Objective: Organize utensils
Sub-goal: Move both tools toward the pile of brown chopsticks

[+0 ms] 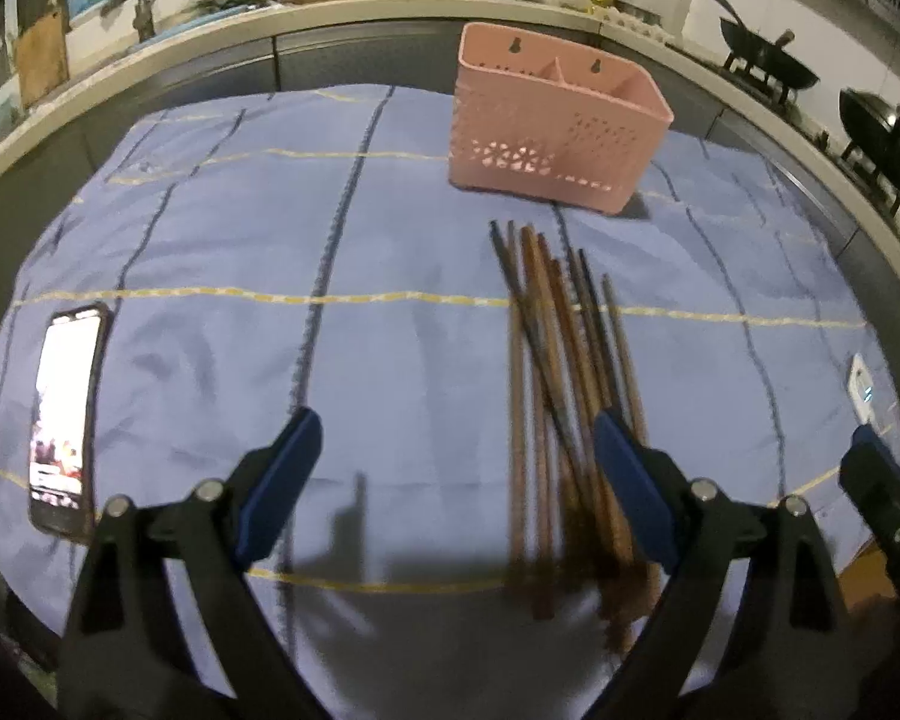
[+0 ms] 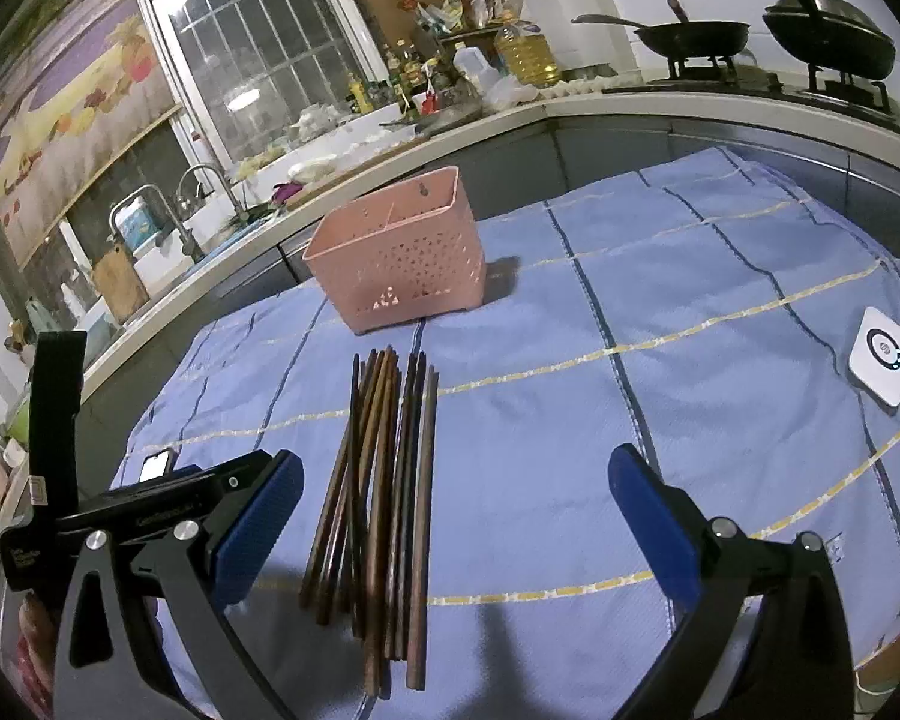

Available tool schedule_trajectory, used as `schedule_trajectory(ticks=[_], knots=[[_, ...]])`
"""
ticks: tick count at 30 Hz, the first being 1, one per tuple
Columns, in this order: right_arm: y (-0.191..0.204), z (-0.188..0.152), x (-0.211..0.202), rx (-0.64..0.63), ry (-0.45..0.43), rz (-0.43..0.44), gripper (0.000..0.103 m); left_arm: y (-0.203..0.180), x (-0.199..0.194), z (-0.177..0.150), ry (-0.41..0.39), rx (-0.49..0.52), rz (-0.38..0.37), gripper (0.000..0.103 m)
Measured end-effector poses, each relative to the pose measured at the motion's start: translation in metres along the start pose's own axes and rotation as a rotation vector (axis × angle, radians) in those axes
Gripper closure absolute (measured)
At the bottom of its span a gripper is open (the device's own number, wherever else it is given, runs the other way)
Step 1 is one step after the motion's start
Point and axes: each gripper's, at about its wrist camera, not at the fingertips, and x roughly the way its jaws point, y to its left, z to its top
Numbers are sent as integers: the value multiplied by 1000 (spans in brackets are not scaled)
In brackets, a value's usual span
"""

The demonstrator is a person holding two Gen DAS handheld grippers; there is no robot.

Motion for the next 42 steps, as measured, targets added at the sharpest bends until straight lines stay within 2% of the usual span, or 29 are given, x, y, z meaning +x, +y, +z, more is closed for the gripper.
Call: schedule_trajectory(ticks=[5, 7, 10, 15, 20, 24, 29, 34, 38, 42], knots=[[-1, -2, 0, 9, 4, 2, 3, 1, -6, -2, -7, 49, 52, 15], [-1, -3, 1, 10, 8, 1, 3, 1, -14, -3, -47, 66, 77, 13], [-2, -5, 2, 9, 16, -2, 3, 4, -28, -2, -119, 45, 55, 6], [-7, -8, 0, 28, 13, -14, 3, 2, -45, -1, -208, 62, 56, 6], [-6, -9, -6, 30, -11, -21, 3, -1, -40, 1, -191, 89, 96, 6], [-2, -9, -16, 14, -53, -24, 3, -7, -34, -1, -174, 123, 158, 6], [-4, -8, -23, 29, -92, -8, 3, -13, -35, -1, -168, 163, 168, 10], [-4, -11, -20, 38, -73, 57, 3, -13, -38, 0, -211, 172, 191, 10], [0, -16, -9, 37, -14, 95, 3, -12, -43, -4, -276, 180, 209, 10], [1, -17, -7, 39, -2, 74, 3, -4, -33, -2, -241, 161, 191, 10]])
